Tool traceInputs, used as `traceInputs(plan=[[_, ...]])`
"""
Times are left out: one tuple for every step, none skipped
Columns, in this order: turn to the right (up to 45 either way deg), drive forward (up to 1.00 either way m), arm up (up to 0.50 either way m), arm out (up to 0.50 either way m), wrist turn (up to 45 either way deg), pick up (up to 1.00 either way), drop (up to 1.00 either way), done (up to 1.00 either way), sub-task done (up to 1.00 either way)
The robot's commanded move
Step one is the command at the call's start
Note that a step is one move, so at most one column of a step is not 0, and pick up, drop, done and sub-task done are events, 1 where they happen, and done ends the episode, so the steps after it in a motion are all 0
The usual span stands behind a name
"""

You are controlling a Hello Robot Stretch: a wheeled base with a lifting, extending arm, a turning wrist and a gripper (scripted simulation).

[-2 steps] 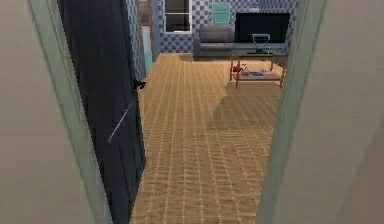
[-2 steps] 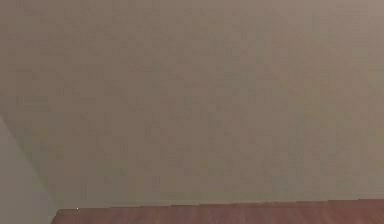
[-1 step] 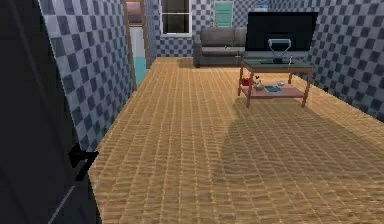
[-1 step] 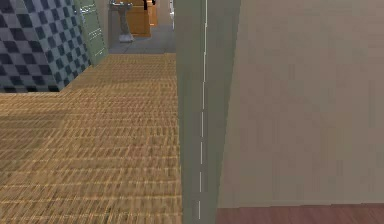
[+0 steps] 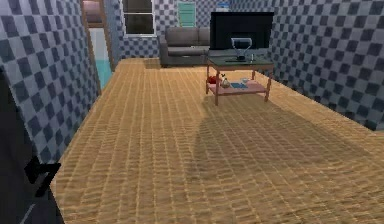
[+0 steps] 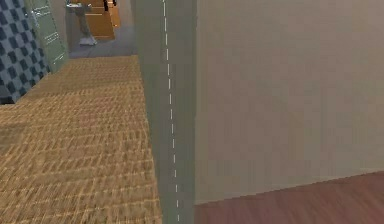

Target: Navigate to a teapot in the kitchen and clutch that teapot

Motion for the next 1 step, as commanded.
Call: traceInputs(plan=[[0.0,0.4,0.0,0.0,0.0,0.0,0.0,0.0,0.0]])
